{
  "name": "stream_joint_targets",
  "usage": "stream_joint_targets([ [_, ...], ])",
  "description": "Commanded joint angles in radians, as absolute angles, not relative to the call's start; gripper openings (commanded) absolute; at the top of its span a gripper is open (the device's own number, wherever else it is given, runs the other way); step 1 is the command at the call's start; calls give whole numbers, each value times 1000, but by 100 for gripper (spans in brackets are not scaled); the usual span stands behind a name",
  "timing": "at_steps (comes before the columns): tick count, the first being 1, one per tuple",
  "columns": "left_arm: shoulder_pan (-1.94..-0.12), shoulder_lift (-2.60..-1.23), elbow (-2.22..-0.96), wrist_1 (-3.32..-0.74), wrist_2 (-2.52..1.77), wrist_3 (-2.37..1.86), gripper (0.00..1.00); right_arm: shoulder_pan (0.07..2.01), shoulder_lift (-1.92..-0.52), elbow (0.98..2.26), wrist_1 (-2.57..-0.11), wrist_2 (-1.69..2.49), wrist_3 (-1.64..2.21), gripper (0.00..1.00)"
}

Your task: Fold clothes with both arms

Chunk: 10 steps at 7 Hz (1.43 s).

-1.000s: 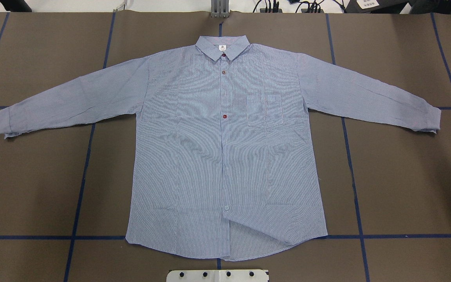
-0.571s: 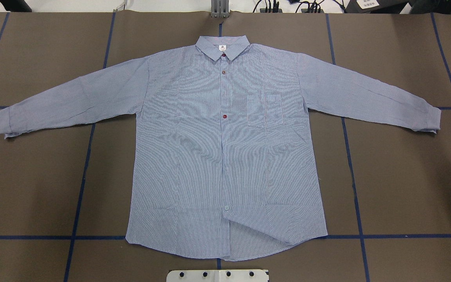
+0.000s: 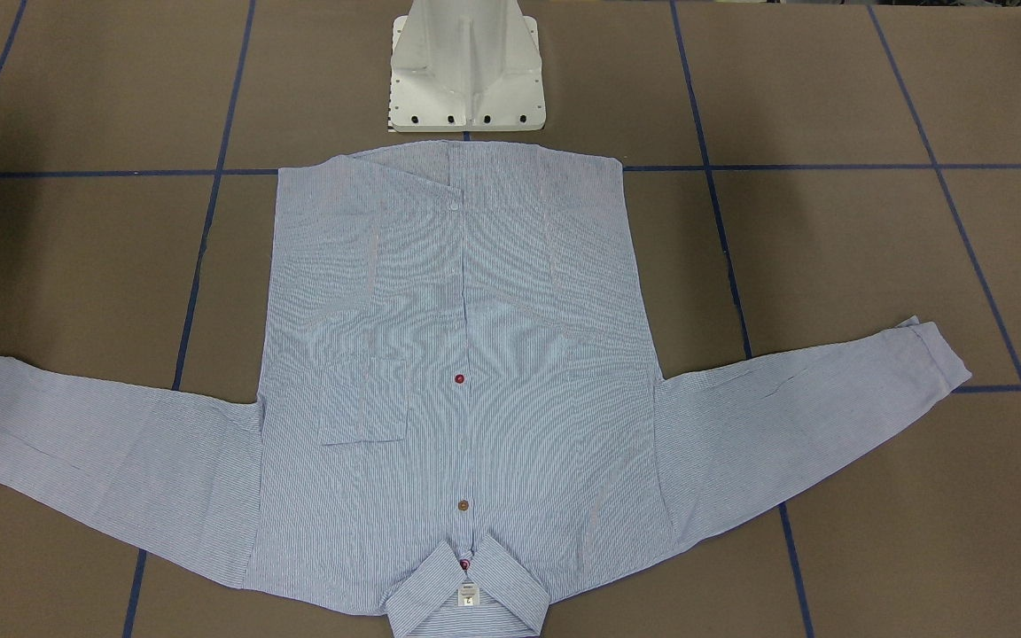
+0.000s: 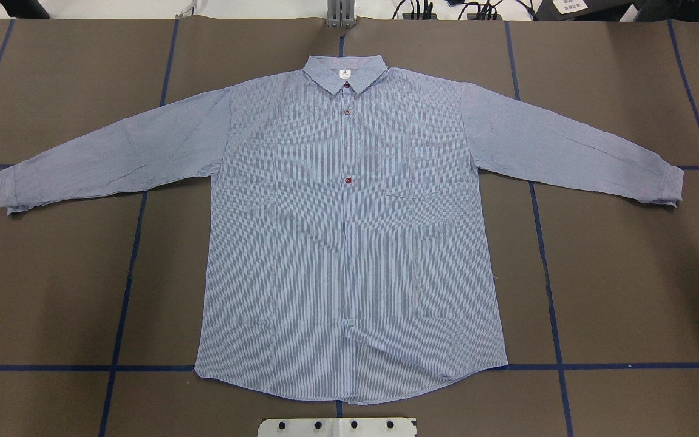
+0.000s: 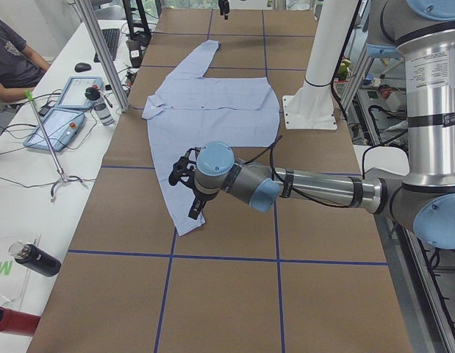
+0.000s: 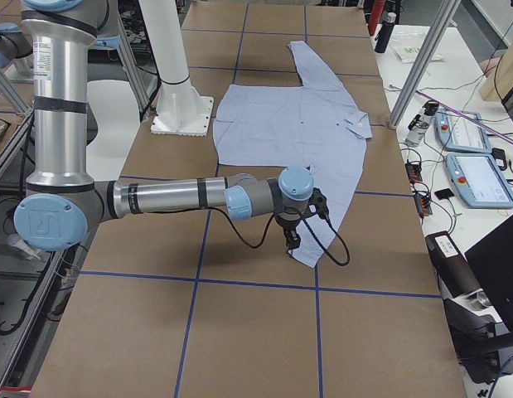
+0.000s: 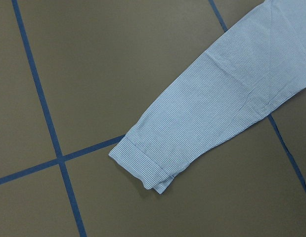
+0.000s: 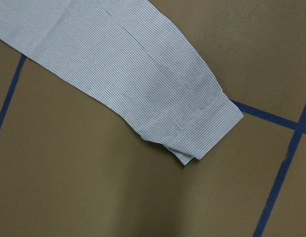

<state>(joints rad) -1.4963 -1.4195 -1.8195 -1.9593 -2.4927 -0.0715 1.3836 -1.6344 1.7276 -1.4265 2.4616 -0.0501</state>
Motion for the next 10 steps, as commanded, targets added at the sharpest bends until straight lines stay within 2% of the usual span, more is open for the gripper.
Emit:
stream_joint_targets([
  [1,-1496,-1417,-1822,-1962,-2499,-72,100,1384,-1631,1717,-1427,2453,-49,100],
  [2,-1496,-1416,-1819,-1963,-2493,-72,100,1384,-1618,1686,-1428,2409,-46,100],
  [3,-1496,-1416,-1818,-1963,-2491,-72,100,1384,-1568,1595,-1422,2405,-45,100],
  [5,-1497,-1413,-1828,-1963,-2491,-72,100,1381,-1543,1476,-1301,2414,4,100],
  [8,-1497,-1413,-1832,-1963,-2491,-72,100,1313,-1508,1473,-1293,2402,436,99],
  [10,-1497,-1413,-1833,-1963,-2491,-72,100,1240,-1503,1439,-1146,2328,681,96],
])
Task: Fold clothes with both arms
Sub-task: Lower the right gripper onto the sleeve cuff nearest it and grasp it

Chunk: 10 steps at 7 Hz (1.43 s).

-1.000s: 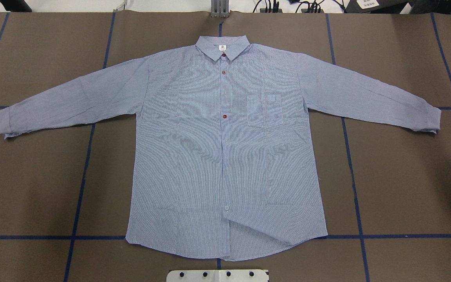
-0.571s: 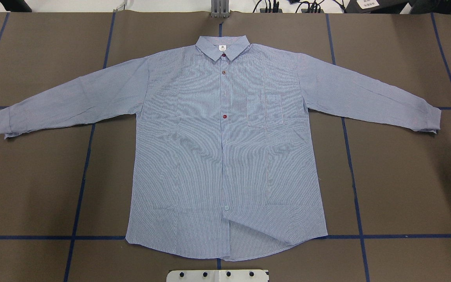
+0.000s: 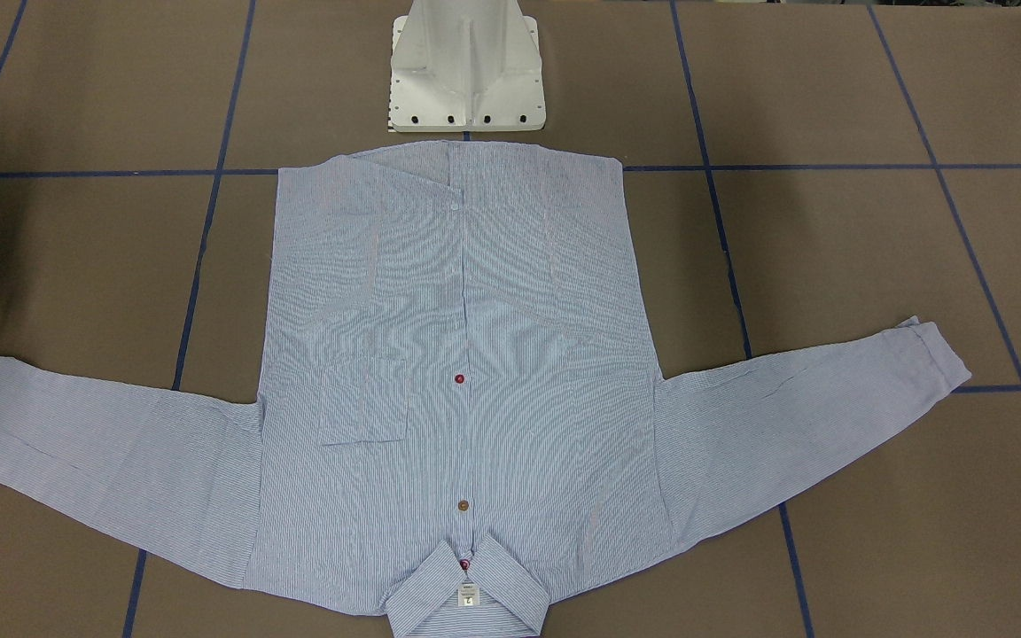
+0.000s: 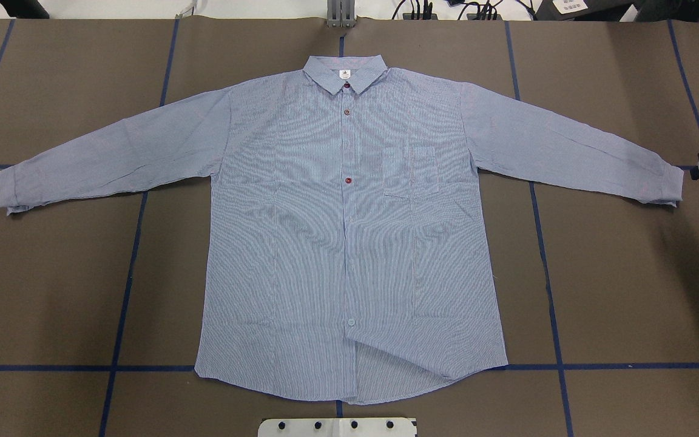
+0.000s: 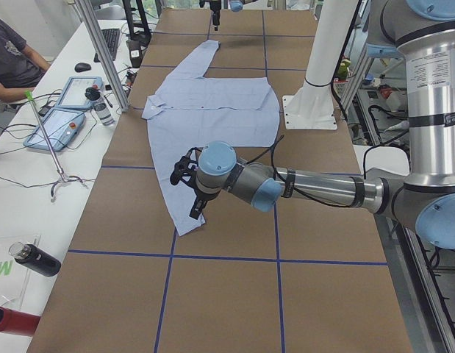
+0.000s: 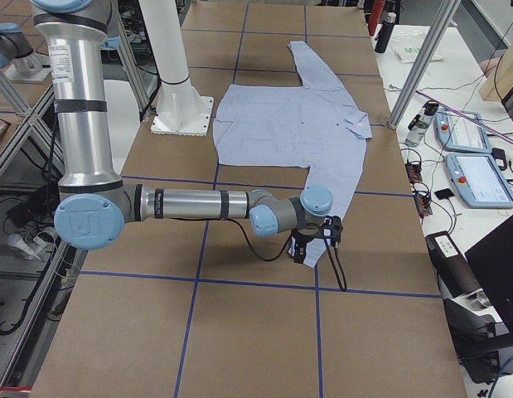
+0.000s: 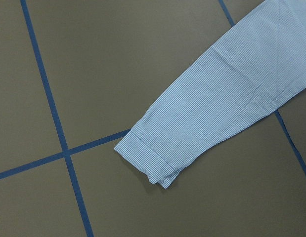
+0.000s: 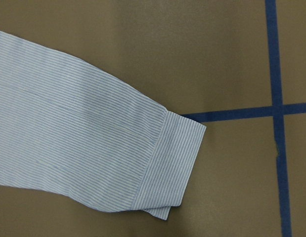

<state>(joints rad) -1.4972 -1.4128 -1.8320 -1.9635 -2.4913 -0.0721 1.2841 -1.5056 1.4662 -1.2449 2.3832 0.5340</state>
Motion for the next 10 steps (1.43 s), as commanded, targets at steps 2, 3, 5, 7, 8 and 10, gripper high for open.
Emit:
stream_joint_targets([
  [2,-1497,-1413,-1835,-1963,-2491,-72,100,1207,-1505,1349,-936,2299,907,94],
  [3,-1497,-1413,-1833,-1963,-2491,-72,100,1184,-1508,1345,-933,2299,976,94],
  [5,-1497,-1413,-1835,-1963,-2491,-72,100,1171,-1511,1341,-933,2298,1003,94],
  [7,-1497,-1413,-1833,-1963,-2491,-72,100,1154,-1512,1338,-933,2296,1005,92],
  [8,-1497,-1413,-1833,-1963,-2491,-72,100,1149,-1516,1332,-931,2296,1005,92],
  [10,-1497,-1413,-1833,-1963,-2491,-72,100,1146,-1509,1328,-933,2293,1006,81],
])
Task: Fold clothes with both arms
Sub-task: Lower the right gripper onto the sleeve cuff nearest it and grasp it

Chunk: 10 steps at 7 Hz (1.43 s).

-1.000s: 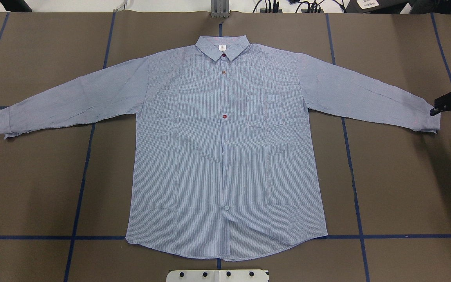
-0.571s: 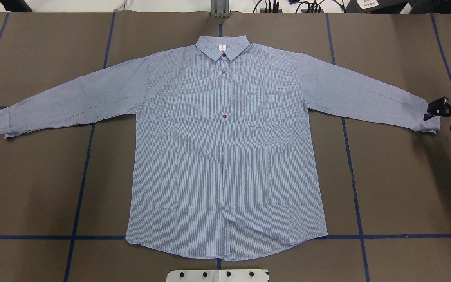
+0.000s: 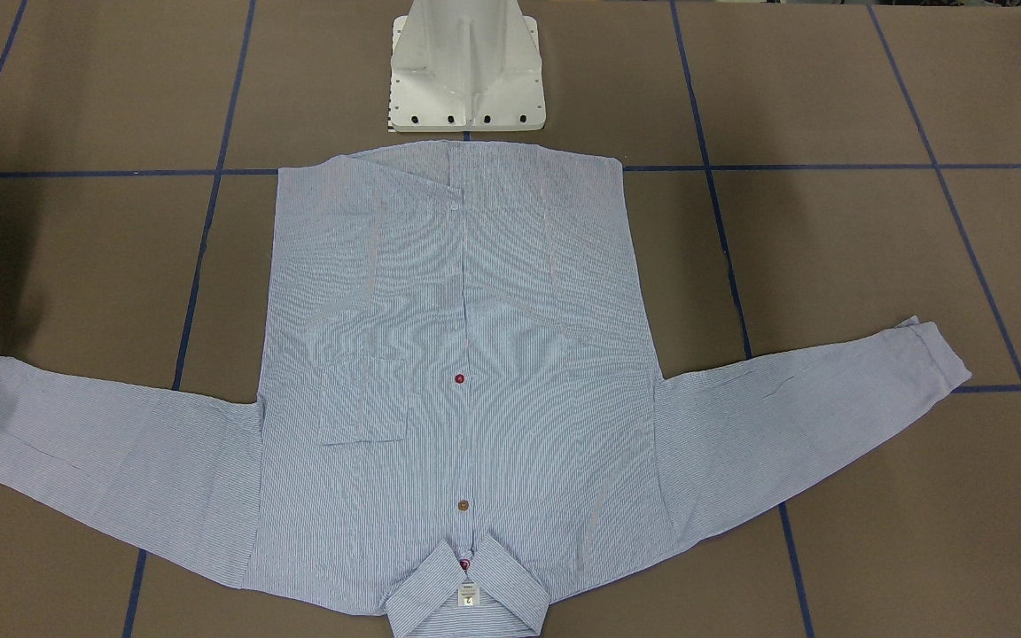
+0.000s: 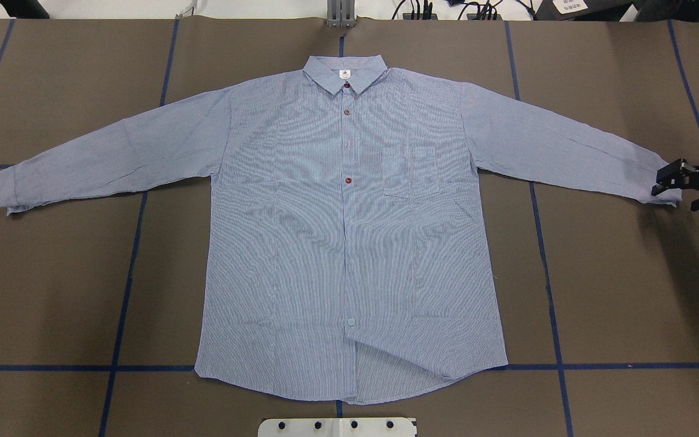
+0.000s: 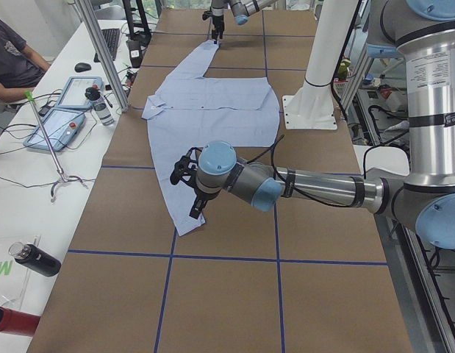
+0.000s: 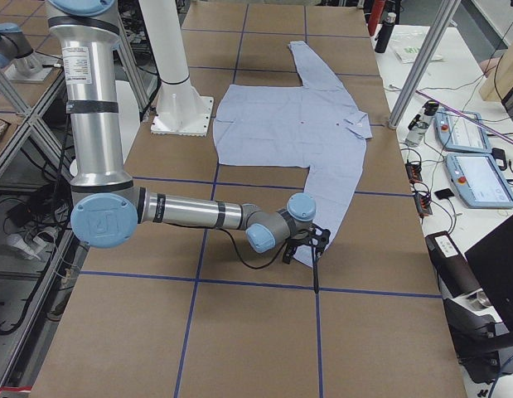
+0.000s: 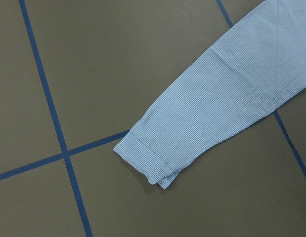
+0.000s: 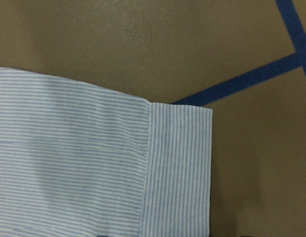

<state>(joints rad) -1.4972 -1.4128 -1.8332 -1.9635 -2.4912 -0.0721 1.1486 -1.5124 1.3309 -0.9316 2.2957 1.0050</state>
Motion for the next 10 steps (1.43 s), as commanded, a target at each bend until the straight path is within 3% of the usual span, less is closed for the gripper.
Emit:
stream_joint_targets([
  [1,-1497,-1413,-1833,-1963,-2491,-72,100,1146,-1505,1330,-933,2293,1017,76],
  [2,-1499,-1413,-1833,-1963,-2491,-72,100,1143,-1503,1327,-933,2292,1028,73],
  [3,-1497,-1413,-1833,-1963,-2491,-72,100,1143,-1502,1322,-933,2292,1029,65],
  [7,-1497,-1413,-1835,-1963,-2491,-72,100,1144,-1503,1338,-930,2295,1032,0],
  [9,-1499,-1411,-1838,-1963,-2493,-72,100,1149,-1520,1394,-930,2307,1031,0],
  [10,-1499,-1402,-1838,-1963,-2494,-72,100,1150,-1534,1495,-945,2306,1034,0],
])
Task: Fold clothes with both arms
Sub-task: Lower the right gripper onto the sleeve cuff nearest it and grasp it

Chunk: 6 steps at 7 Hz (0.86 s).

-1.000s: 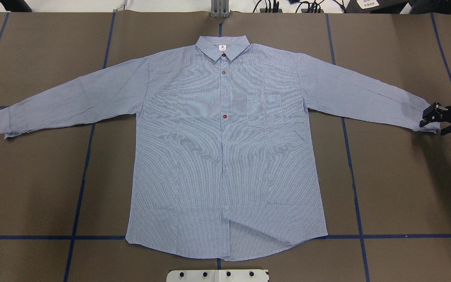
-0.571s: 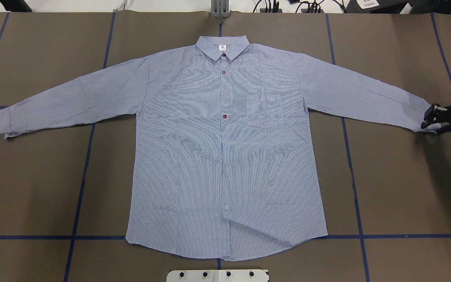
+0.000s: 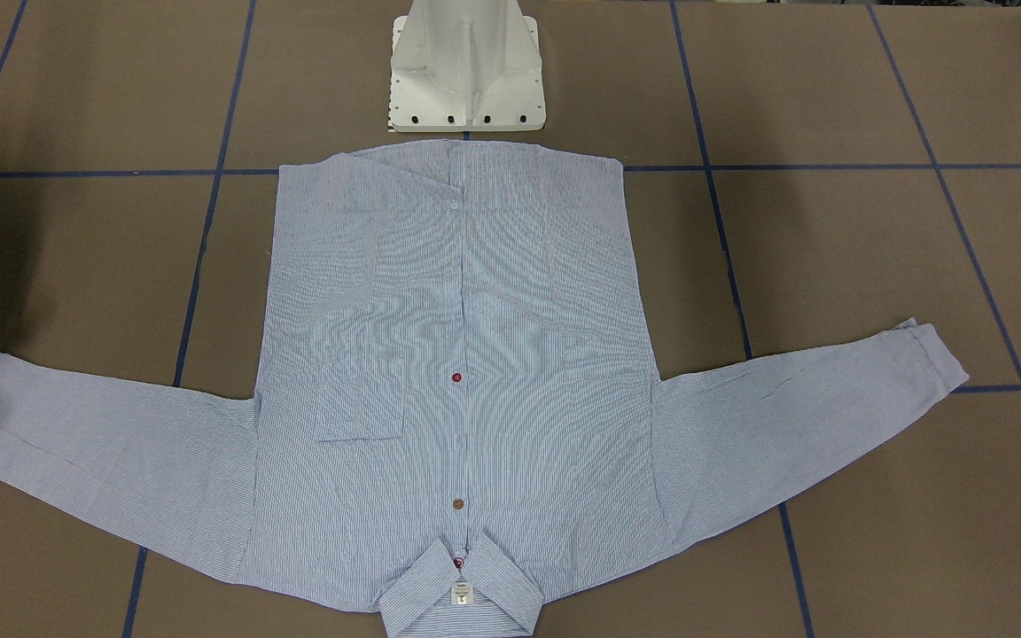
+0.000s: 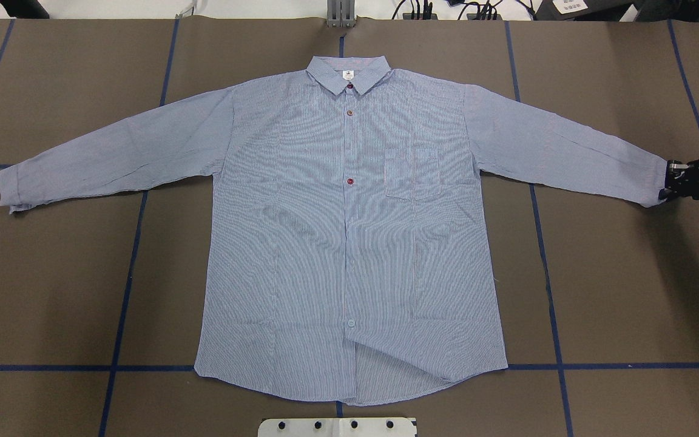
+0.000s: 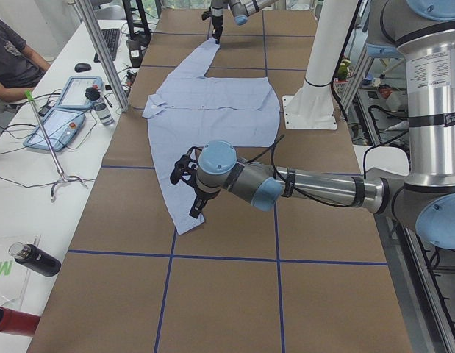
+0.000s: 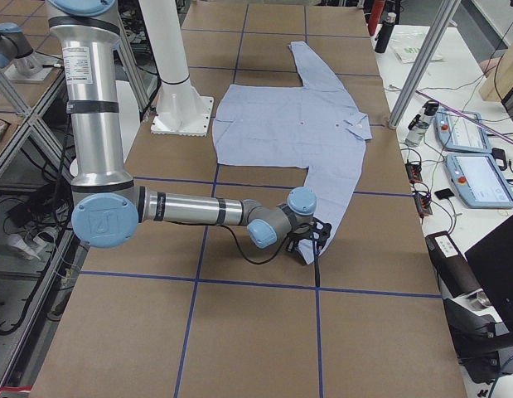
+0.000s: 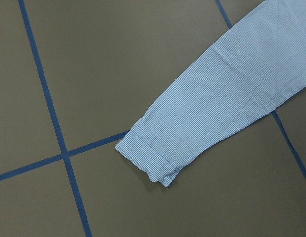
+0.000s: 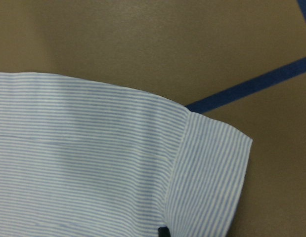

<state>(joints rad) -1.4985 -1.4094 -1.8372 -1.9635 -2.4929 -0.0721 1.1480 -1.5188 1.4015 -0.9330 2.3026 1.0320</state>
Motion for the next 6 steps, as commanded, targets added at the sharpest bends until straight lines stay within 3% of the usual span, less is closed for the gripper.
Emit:
stream_joint_targets([
  [1,-1499,-1401,-1839,-1963,-2500,-72,100,1146,-1526,1565,-956,2295,1060,0],
  [4,-1497,-1401,-1841,-1968,-2499,-72,100,1018,-1337,1565,-995,2266,1086,0],
  [6,-1496,-1402,-1841,-1970,-2505,-74,100,919,-1118,1548,-1174,2182,1088,0],
])
